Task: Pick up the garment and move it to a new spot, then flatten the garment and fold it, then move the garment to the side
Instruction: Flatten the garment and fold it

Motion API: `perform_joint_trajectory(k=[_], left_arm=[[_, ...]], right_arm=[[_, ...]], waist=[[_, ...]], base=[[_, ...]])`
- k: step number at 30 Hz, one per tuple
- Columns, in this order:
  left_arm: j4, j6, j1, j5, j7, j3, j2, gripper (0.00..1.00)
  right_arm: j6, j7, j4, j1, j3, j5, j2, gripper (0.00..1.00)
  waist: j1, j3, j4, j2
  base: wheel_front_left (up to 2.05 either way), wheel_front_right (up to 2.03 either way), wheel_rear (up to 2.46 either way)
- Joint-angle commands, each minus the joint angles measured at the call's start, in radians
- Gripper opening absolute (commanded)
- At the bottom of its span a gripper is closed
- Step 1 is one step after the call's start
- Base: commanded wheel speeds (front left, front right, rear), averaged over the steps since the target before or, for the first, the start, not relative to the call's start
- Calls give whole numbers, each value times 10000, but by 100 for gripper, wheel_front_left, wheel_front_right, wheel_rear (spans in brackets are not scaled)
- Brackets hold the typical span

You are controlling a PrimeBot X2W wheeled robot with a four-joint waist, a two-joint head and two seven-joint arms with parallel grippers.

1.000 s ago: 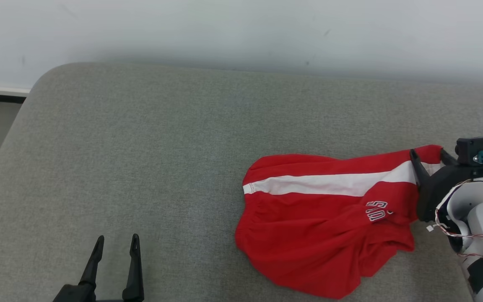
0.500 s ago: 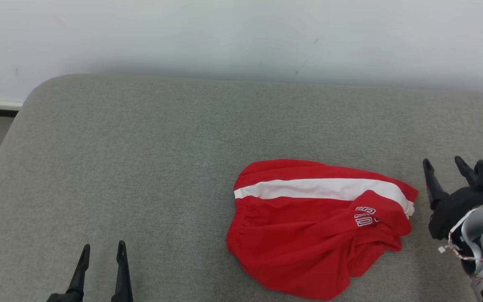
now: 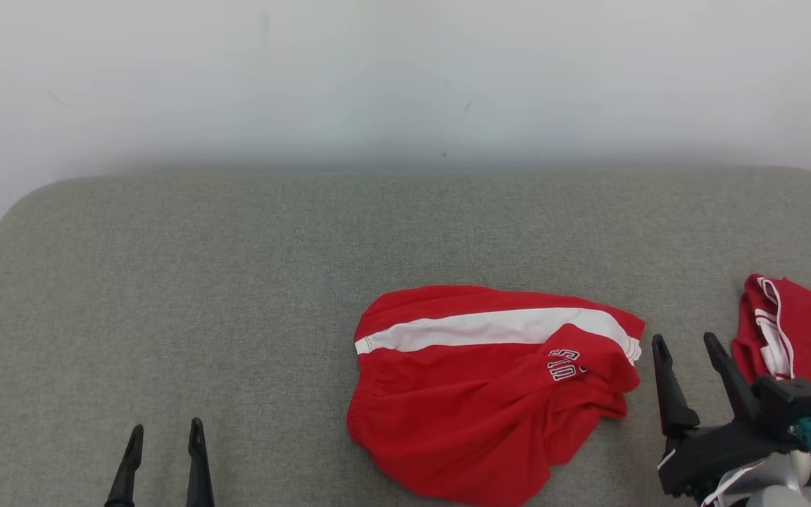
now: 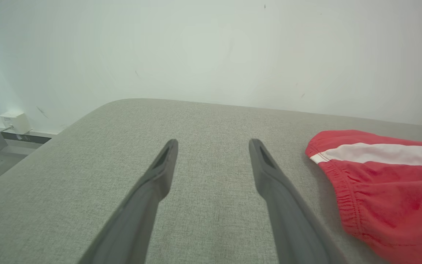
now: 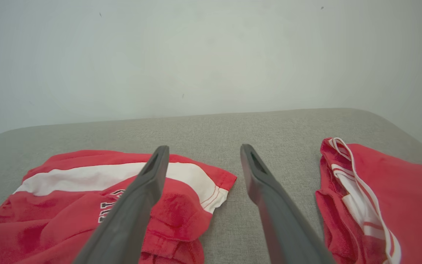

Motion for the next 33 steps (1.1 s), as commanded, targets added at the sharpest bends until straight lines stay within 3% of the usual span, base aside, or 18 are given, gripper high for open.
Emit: perform_joint_trajectory(k=[1,12,33], left_arm=[[-4,-9,141,76,-28,46,-1,100],[105,22,390,23,-28,47,-1,100],[229,-19,401,-13,-28,-93,-1,100]], right_arm=[[-26,-114,-218,338,-65,-113,176,100],[-26,-22,-1168,1603,-187,-494,979,100],[-26,235,-1530,1864,-267,-540,1226,100]], waist=[[1,-207,-155,0],[1,-447,-374,0],[1,-337,-410,0]], base=[[0,0,0],[0,0,0],[0,0,0]])
